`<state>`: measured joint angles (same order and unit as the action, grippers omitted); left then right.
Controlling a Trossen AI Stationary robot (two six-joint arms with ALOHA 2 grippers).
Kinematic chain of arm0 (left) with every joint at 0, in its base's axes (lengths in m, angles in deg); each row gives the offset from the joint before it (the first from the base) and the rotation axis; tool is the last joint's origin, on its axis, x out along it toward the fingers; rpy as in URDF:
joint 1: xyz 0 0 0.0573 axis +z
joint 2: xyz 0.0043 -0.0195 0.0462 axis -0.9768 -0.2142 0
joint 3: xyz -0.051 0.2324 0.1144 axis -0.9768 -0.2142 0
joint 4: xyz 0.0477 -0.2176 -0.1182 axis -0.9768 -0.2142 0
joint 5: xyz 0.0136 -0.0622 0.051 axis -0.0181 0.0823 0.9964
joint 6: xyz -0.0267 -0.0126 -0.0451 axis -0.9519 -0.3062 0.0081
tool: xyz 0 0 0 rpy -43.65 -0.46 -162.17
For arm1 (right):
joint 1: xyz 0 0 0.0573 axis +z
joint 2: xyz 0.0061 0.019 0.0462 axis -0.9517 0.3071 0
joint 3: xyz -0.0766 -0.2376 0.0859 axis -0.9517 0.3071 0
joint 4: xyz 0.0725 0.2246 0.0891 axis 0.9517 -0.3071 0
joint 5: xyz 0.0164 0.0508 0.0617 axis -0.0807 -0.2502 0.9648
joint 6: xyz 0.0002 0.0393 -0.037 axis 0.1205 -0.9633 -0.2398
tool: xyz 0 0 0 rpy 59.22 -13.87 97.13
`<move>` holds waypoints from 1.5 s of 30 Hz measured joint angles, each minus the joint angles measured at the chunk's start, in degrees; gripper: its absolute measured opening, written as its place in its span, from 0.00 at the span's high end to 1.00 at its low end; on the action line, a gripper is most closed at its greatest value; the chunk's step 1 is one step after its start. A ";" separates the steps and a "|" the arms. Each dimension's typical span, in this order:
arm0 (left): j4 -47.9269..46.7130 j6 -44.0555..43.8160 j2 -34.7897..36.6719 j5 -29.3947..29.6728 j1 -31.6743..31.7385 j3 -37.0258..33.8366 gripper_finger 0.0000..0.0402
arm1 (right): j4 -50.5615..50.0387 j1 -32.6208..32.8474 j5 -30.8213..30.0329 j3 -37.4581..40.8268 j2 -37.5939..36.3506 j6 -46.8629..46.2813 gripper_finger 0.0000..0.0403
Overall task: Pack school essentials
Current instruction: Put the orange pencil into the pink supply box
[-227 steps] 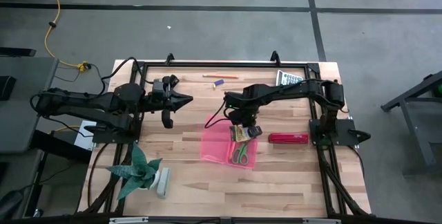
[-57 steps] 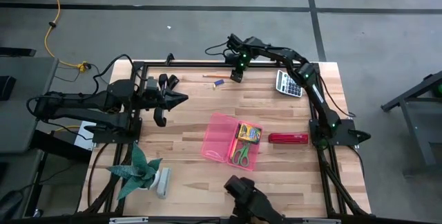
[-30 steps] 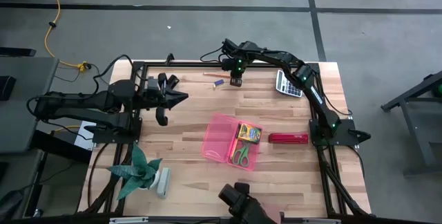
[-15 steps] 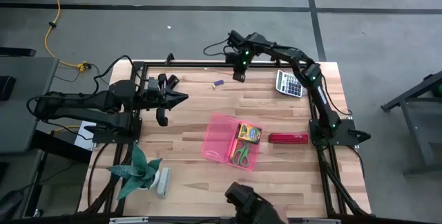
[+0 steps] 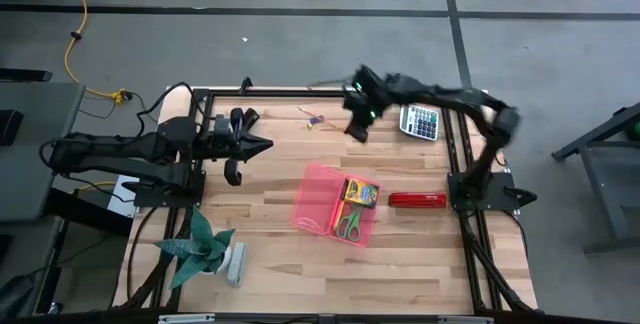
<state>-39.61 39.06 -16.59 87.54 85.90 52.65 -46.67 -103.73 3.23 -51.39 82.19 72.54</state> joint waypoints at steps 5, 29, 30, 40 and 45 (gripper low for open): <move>13.81 -1.71 -0.14 -1.13 0.08 -7.29 1.00 | 22.25 7.52 -3.37 21.45 -17.26 -17.99 1.00; 21.84 -13.39 -6.73 -5.41 -0.48 -11.25 1.00 | 59.58 36.85 -33.84 47.06 -43.17 -30.39 1.00; 21.74 -12.41 -7.33 -4.95 -0.91 -10.76 1.00 | 59.56 37.04 -33.87 47.06 -43.17 -30.40 1.00; 21.59 -9.25 -8.85 -3.84 -2.12 -10.00 1.00 | 59.63 37.30 -34.93 47.06 -43.17 -29.97 1.00; 21.57 -9.22 -8.83 -3.84 -2.12 -10.00 1.00 | 59.63 37.28 -35.75 47.02 -43.17 -30.68 1.00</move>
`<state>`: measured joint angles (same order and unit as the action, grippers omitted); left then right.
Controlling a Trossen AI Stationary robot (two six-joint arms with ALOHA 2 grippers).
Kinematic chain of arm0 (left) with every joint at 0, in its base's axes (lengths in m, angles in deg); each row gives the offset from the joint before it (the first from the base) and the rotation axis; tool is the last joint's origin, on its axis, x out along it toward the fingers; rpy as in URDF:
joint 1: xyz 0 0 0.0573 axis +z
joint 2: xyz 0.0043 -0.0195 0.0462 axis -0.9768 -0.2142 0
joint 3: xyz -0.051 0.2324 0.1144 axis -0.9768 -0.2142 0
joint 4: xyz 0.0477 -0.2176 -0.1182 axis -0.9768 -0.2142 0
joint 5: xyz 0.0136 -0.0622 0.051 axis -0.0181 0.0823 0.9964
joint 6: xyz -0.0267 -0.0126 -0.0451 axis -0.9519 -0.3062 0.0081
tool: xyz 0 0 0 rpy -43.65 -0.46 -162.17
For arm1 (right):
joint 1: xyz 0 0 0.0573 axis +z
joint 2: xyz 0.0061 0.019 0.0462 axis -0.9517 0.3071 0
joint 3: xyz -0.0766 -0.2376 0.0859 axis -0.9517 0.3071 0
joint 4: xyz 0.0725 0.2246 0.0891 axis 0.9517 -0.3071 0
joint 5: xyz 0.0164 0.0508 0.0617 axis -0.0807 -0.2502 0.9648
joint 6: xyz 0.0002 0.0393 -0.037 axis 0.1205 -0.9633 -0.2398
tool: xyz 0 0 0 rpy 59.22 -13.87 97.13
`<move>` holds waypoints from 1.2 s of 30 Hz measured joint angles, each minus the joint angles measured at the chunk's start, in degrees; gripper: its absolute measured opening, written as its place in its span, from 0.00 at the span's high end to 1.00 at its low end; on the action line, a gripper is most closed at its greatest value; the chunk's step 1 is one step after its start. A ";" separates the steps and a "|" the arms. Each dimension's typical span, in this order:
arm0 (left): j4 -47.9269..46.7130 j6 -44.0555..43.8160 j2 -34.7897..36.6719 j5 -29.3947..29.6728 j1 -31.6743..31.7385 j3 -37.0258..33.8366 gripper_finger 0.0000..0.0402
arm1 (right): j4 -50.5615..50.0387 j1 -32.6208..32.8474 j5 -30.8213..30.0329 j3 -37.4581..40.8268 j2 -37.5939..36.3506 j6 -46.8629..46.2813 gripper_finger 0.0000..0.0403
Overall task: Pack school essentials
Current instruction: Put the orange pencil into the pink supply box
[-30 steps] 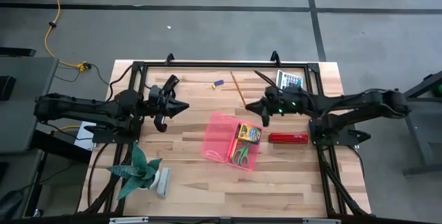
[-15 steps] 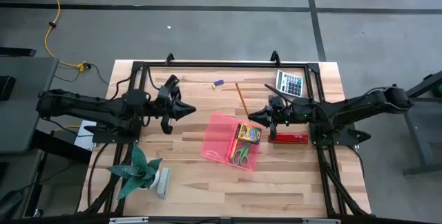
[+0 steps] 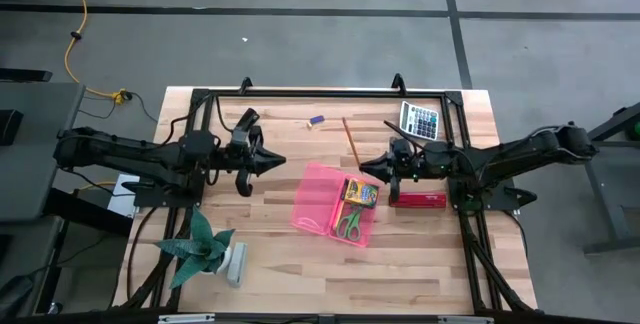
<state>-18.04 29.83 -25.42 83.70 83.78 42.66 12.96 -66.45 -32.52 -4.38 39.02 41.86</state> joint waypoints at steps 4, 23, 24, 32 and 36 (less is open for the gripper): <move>0.02 -0.08 0.00 0.00 0.00 0.00 1.00 | -0.02 0.59 -0.63 -0.08 0.50 -9.30 1.00; 0.55 -2.37 0.04 -0.02 0.00 0.00 1.00 | 0.38 31.72 -39.18 -5.25 27.89 -83.87 1.00; 0.85 -2.64 0.04 -0.03 0.00 0.00 1.00 | 0.35 31.58 -38.71 -6.66 29.74 -85.23 1.00; 1.75 -3.71 0.83 -0.04 0.00 0.00 1.00 | -5.51 31.51 -34.99 -16.87 42.45 -97.80 1.00; 1.88 -3.69 1.68 -0.04 0.04 0.00 1.00 | -5.72 30.10 -34.23 -19.31 44.72 -97.79 1.00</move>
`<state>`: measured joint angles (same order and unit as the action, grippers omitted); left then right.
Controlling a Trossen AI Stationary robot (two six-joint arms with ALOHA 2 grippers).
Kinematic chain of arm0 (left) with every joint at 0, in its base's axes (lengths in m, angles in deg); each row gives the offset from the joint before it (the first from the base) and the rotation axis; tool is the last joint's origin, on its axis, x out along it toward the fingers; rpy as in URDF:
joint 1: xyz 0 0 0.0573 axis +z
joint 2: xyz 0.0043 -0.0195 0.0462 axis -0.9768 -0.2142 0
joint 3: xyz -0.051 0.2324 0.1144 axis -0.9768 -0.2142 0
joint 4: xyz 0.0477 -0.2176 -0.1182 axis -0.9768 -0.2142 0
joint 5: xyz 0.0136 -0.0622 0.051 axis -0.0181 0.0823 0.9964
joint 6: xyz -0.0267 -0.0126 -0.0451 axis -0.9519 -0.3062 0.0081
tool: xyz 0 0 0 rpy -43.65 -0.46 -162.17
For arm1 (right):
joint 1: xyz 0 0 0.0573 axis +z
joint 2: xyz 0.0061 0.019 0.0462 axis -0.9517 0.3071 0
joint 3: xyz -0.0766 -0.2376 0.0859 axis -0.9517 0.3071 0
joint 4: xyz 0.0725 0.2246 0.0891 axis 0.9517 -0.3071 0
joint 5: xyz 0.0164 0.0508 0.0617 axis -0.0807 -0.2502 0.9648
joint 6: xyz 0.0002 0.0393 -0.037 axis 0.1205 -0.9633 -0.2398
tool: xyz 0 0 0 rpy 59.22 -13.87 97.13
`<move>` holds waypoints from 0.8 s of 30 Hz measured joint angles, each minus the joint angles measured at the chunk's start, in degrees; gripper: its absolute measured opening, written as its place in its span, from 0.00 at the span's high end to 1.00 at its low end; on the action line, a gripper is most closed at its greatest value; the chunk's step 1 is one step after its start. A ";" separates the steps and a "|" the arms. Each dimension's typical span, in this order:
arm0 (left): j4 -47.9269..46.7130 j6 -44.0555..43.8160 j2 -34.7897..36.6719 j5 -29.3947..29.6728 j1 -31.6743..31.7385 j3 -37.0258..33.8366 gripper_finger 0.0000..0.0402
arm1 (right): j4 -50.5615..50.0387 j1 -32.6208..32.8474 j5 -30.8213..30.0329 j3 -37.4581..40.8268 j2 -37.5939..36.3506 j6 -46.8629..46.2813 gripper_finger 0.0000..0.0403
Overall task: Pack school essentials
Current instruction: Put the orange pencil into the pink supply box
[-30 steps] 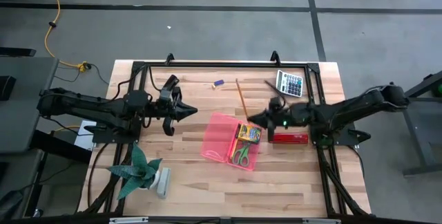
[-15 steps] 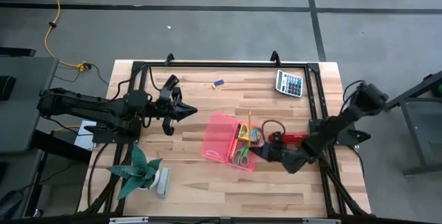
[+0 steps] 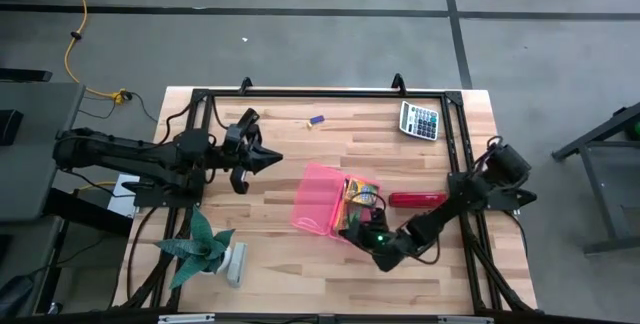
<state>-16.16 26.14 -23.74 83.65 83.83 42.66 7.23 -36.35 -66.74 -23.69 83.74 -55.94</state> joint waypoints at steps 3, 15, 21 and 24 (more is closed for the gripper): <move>-0.16 0.00 0.56 0.00 0.00 0.00 1.00 | -2.62 -0.83 0.84 -0.32 0.13 -0.02 1.00; -0.24 -0.02 0.99 -0.50 0.02 0.00 1.00 | -4.70 -4.72 4.46 -0.30 0.13 0.48 1.00; -0.24 0.30 0.99 -1.07 0.02 0.00 1.00 | -6.58 -4.73 6.82 -0.30 0.13 0.48 1.00; -0.25 0.39 0.99 -1.07 0.02 0.00 1.00 | -6.72 -4.73 7.03 -0.27 0.13 0.33 1.00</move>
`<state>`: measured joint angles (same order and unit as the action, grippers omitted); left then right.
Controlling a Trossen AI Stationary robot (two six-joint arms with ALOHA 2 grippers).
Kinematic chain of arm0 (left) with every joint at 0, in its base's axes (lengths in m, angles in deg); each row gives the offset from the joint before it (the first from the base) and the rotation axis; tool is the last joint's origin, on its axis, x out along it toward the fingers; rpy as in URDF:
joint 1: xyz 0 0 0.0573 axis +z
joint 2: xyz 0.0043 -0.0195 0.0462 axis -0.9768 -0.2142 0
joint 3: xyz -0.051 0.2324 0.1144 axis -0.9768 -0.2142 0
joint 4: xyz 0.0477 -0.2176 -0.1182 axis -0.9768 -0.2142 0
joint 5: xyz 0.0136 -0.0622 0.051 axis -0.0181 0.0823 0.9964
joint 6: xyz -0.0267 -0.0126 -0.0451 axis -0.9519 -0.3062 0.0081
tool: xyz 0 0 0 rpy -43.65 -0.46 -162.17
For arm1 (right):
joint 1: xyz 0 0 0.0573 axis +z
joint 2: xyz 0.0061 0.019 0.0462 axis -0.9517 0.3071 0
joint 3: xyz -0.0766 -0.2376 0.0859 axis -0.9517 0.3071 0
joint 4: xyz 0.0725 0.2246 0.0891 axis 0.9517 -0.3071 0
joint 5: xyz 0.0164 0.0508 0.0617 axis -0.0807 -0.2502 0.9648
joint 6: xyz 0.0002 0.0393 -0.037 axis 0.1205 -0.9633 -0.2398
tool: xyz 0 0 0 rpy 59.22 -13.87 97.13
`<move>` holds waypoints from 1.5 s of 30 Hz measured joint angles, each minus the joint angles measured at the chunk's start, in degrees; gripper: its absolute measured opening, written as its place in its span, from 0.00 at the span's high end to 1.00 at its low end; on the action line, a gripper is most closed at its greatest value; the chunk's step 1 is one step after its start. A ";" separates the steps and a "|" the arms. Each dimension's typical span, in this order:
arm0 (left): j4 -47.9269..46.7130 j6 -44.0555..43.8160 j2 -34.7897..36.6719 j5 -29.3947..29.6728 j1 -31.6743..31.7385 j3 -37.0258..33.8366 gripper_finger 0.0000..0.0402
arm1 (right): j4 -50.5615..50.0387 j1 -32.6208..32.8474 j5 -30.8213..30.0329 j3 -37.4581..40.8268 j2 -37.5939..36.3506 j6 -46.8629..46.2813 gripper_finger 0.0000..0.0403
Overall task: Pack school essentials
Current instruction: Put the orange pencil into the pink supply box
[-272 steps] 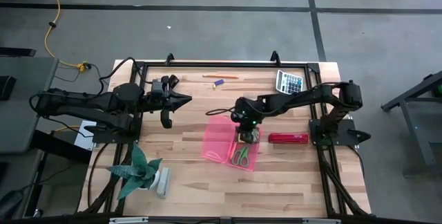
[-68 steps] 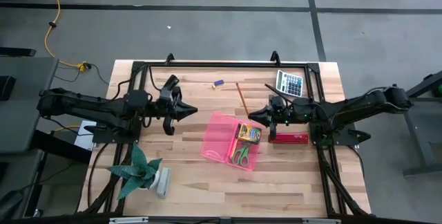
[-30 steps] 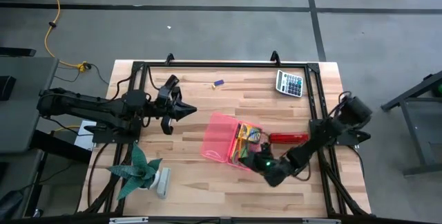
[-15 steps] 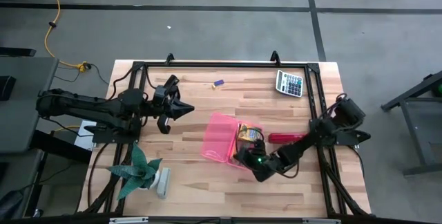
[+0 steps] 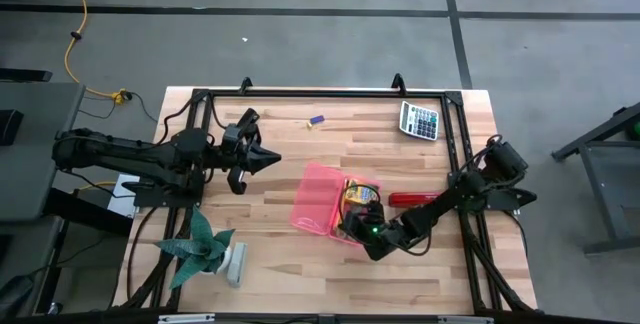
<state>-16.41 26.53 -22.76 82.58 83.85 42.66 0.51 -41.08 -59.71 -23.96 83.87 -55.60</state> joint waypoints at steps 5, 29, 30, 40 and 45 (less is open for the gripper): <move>-0.01 -0.39 0.00 0.00 0.01 0.00 1.00 | -0.39 0.01 1.73 0.00 0.00 -0.03 1.00; -0.01 -0.42 0.00 0.00 0.02 0.00 1.00 | -0.30 -1.46 5.00 0.02 -1.20 2.32 0.67; -0.01 -0.42 0.00 0.00 0.02 0.00 1.00 | -1.46 -1.43 6.42 0.02 -1.79 2.74 0.65; 0.08 -0.61 0.00 0.00 0.02 0.00 1.00 | -21.74 -2.11 12.54 0.07 -15.96 19.40 0.58; 0.10 -0.59 0.00 0.00 0.02 0.00 1.00 | -24.32 -7.21 17.58 0.02 -24.58 43.48 0.59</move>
<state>-16.31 25.94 -22.76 82.58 83.87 42.66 -23.81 -48.29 -42.13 -23.94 59.29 -12.12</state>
